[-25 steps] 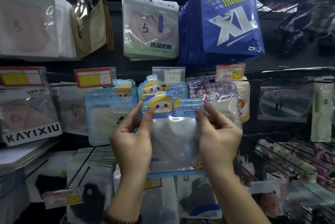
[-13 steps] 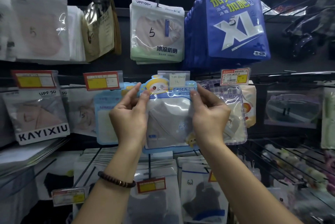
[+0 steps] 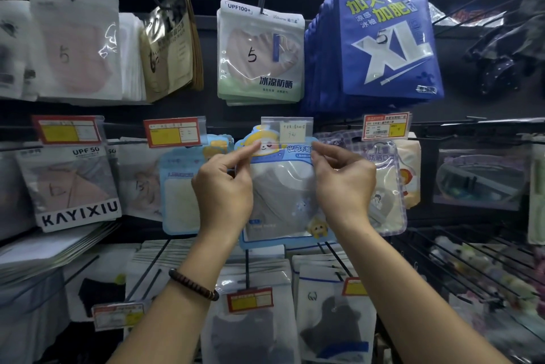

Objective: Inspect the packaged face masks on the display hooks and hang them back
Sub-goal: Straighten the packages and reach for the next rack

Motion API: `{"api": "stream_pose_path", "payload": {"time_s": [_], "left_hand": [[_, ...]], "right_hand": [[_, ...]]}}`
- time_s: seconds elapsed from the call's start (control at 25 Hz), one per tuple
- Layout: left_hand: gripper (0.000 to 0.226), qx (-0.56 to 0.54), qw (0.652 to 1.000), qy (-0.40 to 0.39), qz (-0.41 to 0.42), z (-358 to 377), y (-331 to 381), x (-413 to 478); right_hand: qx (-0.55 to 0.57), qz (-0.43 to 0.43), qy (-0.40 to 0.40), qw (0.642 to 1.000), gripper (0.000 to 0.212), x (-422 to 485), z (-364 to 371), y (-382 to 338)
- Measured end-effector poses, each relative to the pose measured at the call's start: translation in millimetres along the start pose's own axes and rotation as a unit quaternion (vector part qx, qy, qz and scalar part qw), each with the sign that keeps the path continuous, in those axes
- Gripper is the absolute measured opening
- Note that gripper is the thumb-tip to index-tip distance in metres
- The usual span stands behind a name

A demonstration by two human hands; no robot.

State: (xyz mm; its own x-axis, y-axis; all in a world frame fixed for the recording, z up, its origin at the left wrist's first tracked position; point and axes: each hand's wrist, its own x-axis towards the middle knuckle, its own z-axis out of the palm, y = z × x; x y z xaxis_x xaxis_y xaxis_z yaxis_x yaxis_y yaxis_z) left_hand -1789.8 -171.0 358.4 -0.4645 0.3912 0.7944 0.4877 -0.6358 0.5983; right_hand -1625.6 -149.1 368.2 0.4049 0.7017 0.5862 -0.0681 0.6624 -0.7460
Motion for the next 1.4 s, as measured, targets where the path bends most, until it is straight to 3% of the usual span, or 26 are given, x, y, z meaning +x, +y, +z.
{"api": "stream_pose_path", "payload": {"time_s": [0.2,0.36,0.6,0.72,0.88,1.04,1.16,1.4], "left_hand": [[0.035,0.101,0.99,-0.035,0.096,-6,1,-2],[0.035,0.104,0.986,-0.051,0.117,-10,9,-8],[0.044,0.171,0.978,-0.114,0.049,-9,11,-6],[0.049,0.183,0.974,-0.132,0.02,-10,12,-5],[0.068,0.199,0.967,-0.161,0.017,-12,6,-9],[0.078,0.212,0.959,-0.185,0.042,-14,-6,-6],[0.069,0.219,0.955,-0.19,0.055,-28,-13,-4],[0.023,0.247,0.927,-0.274,0.073,-107,-26,6]], "right_hand": [[-0.033,-0.004,-0.017,0.999,0.012,-1,-9,-1],[-0.084,-0.034,-0.053,0.995,0.03,-7,-11,1],[-0.188,-0.064,-0.074,0.977,0.04,-8,-10,0],[-0.294,-0.117,-0.099,0.944,0.051,-12,-11,2],[-0.457,-0.185,-0.11,0.863,0.063,-28,-10,11],[-0.464,-0.174,-0.127,0.859,0.065,-39,-2,14],[-0.487,-0.175,-0.134,0.845,0.061,-50,-2,13],[-0.478,-0.156,-0.182,0.845,0.044,-92,19,6]]}}
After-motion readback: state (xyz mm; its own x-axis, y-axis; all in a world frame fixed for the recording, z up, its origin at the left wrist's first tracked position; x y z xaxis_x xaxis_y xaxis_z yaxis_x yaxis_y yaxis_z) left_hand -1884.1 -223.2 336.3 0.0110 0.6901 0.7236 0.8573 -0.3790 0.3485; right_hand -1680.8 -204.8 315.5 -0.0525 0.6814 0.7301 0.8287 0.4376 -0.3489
